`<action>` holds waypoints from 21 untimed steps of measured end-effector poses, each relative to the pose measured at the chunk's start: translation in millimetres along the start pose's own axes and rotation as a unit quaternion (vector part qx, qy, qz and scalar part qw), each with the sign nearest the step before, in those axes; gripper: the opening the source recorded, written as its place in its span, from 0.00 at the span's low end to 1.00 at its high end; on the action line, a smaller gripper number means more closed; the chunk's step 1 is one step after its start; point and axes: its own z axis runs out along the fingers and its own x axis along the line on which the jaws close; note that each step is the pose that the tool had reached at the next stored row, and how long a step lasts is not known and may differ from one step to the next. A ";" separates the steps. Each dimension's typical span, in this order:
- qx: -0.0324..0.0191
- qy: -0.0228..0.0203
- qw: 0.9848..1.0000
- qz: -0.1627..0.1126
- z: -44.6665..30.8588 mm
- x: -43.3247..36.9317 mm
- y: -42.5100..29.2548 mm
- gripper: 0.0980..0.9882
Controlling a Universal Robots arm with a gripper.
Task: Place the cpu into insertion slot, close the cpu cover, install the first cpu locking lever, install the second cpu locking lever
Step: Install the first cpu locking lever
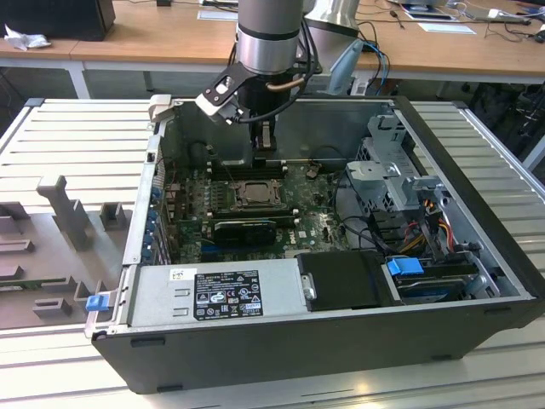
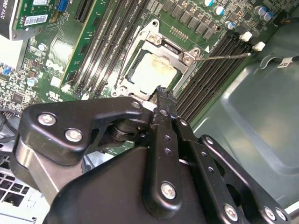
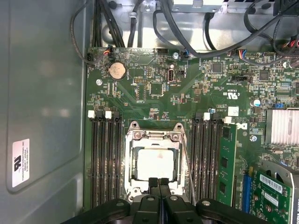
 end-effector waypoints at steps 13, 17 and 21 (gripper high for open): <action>0.003 -0.001 0.995 -0.104 -0.7 0.0 0.0 0.01; 0.005 -0.001 0.987 -0.160 0.2 0.0 0.0 0.01; 0.006 -0.002 0.983 -0.183 2.7 -0.1 0.1 0.01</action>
